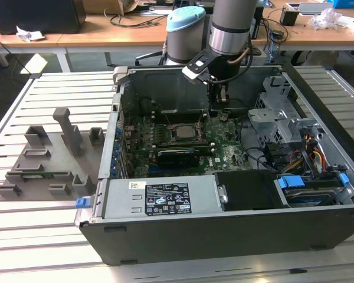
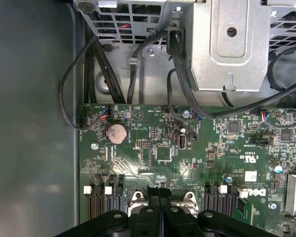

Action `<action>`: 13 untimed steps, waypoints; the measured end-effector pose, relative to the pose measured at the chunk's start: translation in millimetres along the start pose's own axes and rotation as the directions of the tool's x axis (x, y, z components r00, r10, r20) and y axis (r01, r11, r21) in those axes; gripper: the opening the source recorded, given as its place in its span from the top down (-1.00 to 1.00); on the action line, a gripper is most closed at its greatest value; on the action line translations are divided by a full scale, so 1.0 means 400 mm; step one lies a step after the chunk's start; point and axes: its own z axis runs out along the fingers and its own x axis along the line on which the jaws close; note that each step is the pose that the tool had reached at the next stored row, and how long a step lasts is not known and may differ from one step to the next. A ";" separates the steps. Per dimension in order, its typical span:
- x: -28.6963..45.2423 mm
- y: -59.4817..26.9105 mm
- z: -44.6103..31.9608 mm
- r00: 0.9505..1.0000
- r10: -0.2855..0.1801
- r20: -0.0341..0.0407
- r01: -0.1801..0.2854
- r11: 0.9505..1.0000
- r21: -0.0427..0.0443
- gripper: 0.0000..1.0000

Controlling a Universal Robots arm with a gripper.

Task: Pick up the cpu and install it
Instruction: 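Close the cpu cover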

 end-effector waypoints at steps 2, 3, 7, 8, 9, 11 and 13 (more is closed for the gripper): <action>0.000 -0.004 0.000 1.000 0.000 0.000 0.000 1.000 0.000 0.79; 0.000 -0.006 0.000 1.000 0.000 0.000 0.000 1.000 0.000 0.79; 0.000 -0.012 0.001 1.000 0.000 0.000 0.000 1.000 0.000 0.79; 0.000 -0.015 0.001 1.000 0.000 0.000 0.000 1.000 0.000 0.79; 0.000 -0.017 0.001 1.000 0.000 0.000 0.000 1.000 0.000 0.79; 0.000 -0.020 0.001 1.000 0.000 0.000 0.000 1.000 0.000 0.79; 0.000 -0.024 0.002 1.000 0.000 0.000 0.000 1.000 0.000 0.79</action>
